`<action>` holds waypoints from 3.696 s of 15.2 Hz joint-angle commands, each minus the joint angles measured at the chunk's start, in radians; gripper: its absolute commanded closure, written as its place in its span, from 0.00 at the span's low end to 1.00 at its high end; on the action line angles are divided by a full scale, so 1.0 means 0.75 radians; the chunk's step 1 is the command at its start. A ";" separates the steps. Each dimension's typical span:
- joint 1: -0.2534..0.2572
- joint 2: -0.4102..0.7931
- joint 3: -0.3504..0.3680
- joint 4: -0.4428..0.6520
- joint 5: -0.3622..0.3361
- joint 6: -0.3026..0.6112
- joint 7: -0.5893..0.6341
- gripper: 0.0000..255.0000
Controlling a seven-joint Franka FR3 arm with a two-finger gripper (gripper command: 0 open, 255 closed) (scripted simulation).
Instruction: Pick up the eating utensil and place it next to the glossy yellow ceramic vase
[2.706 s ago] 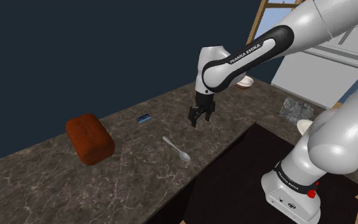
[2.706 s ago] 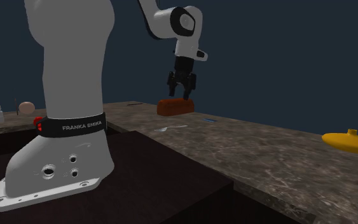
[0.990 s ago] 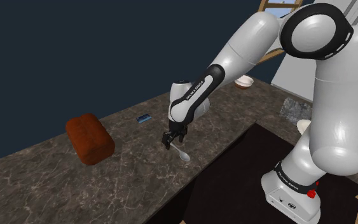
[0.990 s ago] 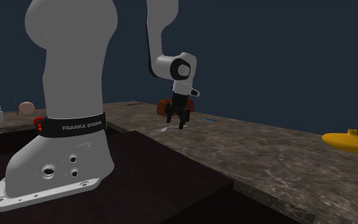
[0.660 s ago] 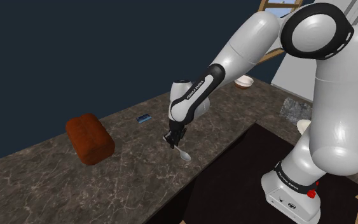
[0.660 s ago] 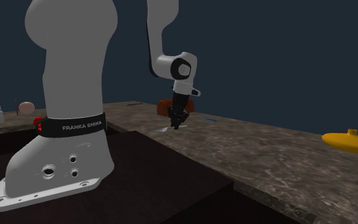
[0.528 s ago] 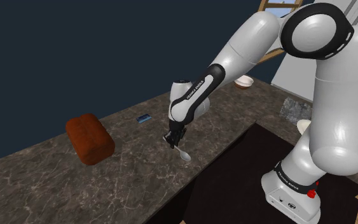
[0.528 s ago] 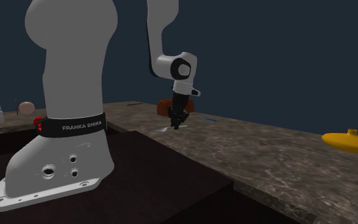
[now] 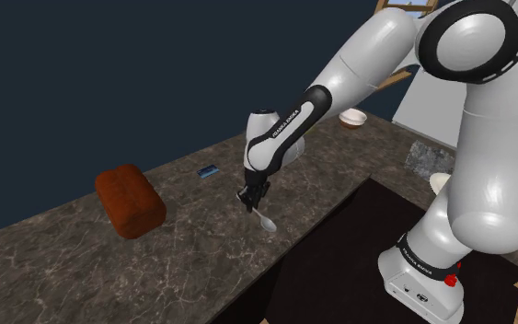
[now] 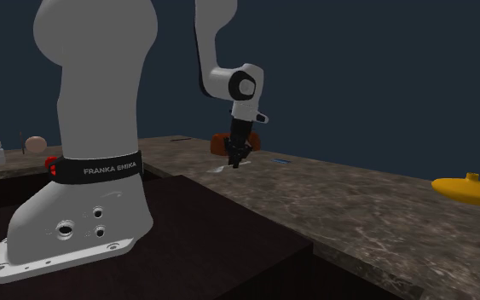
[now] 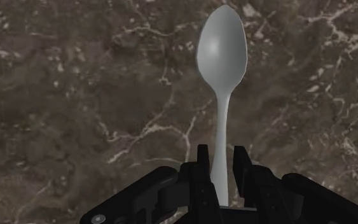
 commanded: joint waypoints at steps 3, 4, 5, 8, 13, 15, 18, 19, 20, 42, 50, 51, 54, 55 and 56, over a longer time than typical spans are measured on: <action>-0.001 -0.070 0.001 -0.011 -0.002 -0.059 0.012 1.00; -0.001 -0.088 0.001 -0.013 -0.003 -0.074 0.015 1.00; -0.002 -0.105 0.001 -0.014 -0.003 -0.090 0.018 1.00; -0.004 -0.154 0.001 -0.016 -0.005 -0.137 0.026 1.00; -0.006 -0.234 0.001 -0.014 -0.008 -0.218 0.040 1.00; -0.007 -0.264 0.001 -0.011 -0.010 -0.252 0.045 1.00; -0.009 -0.308 0.000 -0.004 -0.012 -0.302 0.053 1.00; -0.010 -0.322 0.000 -0.001 -0.013 -0.319 0.056 1.00; -0.010 -0.336 0.000 0.002 -0.013 -0.336 0.058 1.00; -0.382 -0.247 -0.302 0.197 -0.099 -0.537 -0.533 1.00; -0.526 -0.081 -0.390 0.444 -0.113 -0.645 -0.740 1.00; -0.544 -0.056 -0.398 0.483 -0.113 -0.661 -0.764 1.00; -0.600 0.025 -0.422 0.608 -0.112 -0.714 -0.834 1.00; -0.619 0.054 -0.429 0.654 -0.111 -0.733 -0.856 1.00; -0.638 0.085 -0.435 0.702 -0.110 -0.752 -0.878 1.00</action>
